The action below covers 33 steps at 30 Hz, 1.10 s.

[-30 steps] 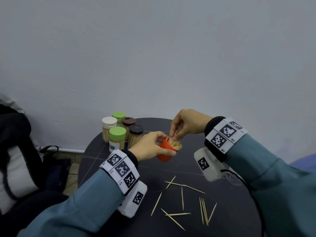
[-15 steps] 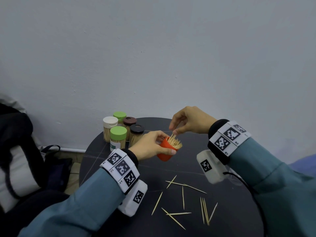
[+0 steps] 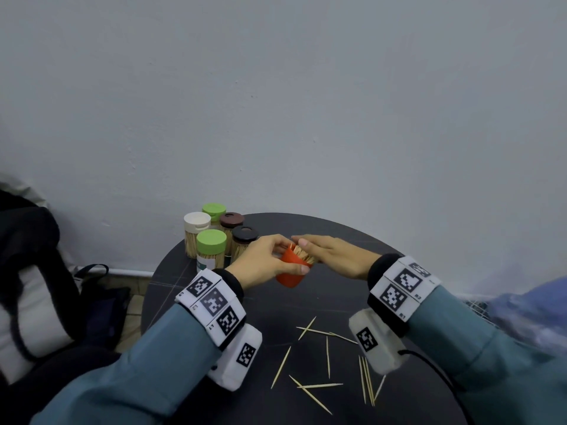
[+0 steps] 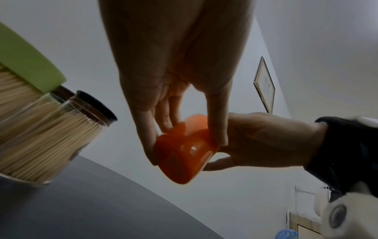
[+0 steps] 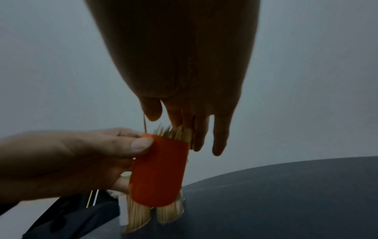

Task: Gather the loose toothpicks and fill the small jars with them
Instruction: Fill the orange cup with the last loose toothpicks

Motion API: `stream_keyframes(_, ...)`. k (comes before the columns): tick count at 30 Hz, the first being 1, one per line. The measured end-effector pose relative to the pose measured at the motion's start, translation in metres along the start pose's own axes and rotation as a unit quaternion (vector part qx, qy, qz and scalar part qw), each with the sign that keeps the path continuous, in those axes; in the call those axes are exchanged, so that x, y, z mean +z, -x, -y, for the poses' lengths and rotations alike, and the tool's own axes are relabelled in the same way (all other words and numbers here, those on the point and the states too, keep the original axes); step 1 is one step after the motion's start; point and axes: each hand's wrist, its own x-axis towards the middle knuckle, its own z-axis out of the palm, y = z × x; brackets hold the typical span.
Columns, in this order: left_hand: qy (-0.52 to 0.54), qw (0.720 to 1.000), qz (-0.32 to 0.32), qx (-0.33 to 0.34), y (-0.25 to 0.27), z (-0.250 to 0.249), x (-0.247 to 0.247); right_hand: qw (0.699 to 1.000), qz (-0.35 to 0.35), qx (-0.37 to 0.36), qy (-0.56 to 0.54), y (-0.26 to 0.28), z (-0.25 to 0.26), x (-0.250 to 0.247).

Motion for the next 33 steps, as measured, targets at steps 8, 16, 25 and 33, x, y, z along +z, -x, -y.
stream_keyframes(8,0.0,1.0,-0.006,-0.006,-0.002,-0.001,0.0,0.998,-0.042,0.026,-0.038,0.019,-0.003,-0.005)
stream_keyframes(16,-0.002,1.0,-0.003,-0.002,-0.006,-0.003,0.005,0.97,0.171,0.089,0.148,0.057,-0.027,0.002)
stream_keyframes(25,-0.04,0.999,0.024,-0.002,-0.002,-0.008,0.014,0.947,0.225,0.082,0.215,0.081,-0.054,0.023)
stream_keyframes(33,-0.047,0.999,0.022,-0.001,-0.002,-0.009,0.013,0.975,0.148,0.011,0.168,0.068,-0.065,0.026)
